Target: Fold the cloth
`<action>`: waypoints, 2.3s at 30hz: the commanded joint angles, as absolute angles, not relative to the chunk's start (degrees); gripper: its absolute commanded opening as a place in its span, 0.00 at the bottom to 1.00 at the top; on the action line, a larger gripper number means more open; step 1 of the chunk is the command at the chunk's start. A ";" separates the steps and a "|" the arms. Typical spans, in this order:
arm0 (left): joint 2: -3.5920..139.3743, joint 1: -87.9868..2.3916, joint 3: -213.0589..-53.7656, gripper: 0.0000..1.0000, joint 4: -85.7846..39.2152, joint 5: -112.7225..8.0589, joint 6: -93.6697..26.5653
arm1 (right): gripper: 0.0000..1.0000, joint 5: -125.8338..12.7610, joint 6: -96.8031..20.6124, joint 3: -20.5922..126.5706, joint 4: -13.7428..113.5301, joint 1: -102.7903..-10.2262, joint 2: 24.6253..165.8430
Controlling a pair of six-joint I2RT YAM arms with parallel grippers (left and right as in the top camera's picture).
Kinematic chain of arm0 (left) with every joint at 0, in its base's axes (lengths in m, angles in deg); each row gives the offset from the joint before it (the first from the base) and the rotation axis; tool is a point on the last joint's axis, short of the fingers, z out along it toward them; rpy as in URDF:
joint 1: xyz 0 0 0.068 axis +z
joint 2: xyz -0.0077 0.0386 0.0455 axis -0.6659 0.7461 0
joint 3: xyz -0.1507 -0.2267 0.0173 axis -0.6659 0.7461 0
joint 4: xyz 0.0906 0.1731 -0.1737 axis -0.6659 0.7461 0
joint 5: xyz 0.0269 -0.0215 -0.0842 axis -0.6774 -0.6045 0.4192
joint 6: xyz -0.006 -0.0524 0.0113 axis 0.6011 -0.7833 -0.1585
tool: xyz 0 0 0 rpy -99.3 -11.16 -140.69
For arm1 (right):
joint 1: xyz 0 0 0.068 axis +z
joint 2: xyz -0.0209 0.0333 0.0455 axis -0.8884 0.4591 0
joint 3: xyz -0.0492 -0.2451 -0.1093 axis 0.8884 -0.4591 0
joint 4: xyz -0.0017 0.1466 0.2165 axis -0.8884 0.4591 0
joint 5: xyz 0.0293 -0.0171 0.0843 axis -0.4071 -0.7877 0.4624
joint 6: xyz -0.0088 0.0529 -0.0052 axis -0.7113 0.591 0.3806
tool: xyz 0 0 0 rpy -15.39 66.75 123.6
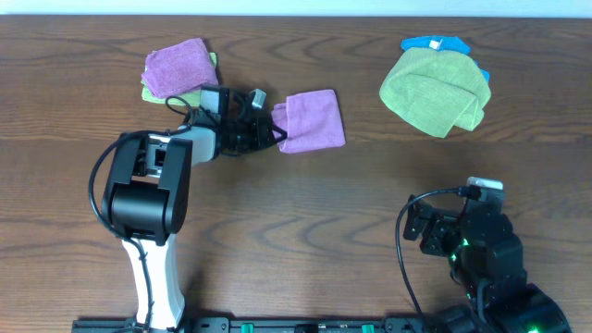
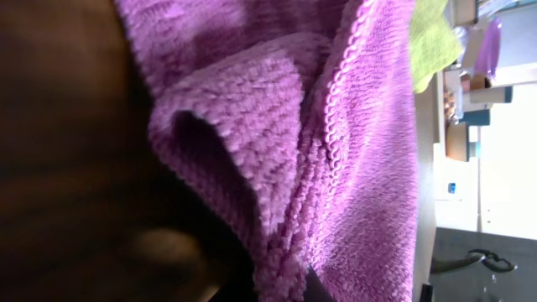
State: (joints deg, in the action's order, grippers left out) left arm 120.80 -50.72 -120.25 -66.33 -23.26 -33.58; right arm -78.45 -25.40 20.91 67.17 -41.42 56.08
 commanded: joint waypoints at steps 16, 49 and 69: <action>121.76 -49.91 -149.98 0.06 -27.91 -31.39 -14.74 | 0.99 -78.69 -24.61 20.67 67.26 -40.94 56.08; 121.78 -38.63 -178.33 0.06 -2.27 -53.12 4.97 | 0.99 -78.69 -24.61 20.67 67.26 -40.94 56.08; 127.33 -31.57 -178.33 0.06 1.38 -49.60 7.42 | 0.99 -78.69 -24.61 20.67 67.26 -40.94 56.08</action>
